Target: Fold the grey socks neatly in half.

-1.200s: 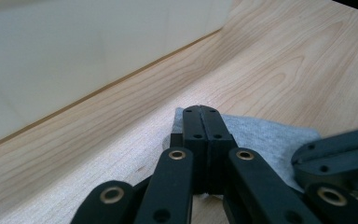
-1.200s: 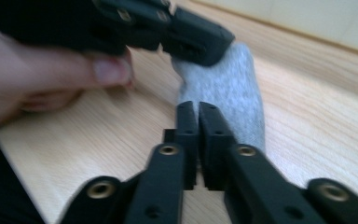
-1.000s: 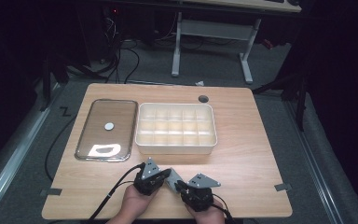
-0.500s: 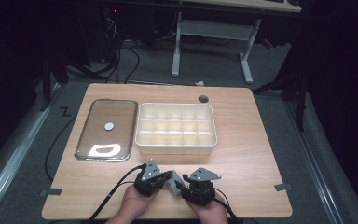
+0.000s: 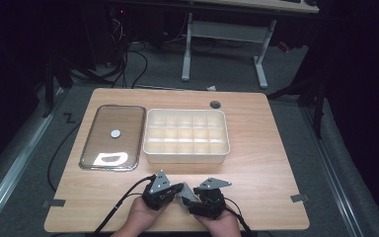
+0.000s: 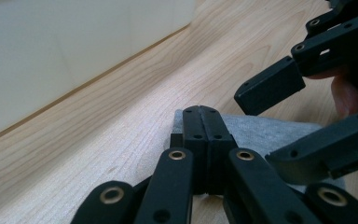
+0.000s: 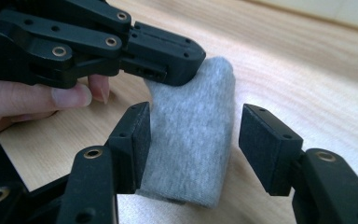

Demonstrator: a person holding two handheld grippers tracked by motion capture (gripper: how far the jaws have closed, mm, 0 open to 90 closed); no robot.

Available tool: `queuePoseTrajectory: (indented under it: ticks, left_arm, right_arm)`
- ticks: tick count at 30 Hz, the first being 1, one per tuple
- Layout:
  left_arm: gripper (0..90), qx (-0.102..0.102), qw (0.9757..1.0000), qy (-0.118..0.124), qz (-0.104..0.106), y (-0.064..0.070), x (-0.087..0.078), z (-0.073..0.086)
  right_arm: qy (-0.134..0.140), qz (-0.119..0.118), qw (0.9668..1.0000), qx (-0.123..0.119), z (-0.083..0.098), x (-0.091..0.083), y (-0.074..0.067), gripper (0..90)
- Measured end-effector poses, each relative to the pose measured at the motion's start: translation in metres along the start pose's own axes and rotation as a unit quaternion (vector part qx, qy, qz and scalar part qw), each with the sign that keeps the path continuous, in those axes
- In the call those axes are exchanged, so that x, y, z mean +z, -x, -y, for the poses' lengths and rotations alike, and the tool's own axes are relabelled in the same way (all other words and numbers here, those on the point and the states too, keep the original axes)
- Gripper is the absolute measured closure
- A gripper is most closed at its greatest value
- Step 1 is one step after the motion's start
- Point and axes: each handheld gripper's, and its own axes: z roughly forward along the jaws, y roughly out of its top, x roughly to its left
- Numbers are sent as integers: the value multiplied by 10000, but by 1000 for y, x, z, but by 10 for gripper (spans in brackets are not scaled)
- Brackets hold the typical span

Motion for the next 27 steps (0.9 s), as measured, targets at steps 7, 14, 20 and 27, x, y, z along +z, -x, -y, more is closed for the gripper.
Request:
queuePoseTrajectory:
  ticks: [7,14,20,27]
  left_arm:
    - [834,-4,10000,90,13,0,-3,2]
    - [759,-133,9996,242,-10,-1,-7,4]
    - [754,-122,9995,279,-2,0,-8,4]
    - [783,-204,9995,221,96,-2,-7,4]
  right_arm:
    - [-103,-109,9999,76,3,5,2,445]
    - [-154,-232,9995,118,4,9,2,477]
    - [-197,-288,9993,153,4,9,3,492]
    - [-345,-288,9989,134,-3,7,4,483]
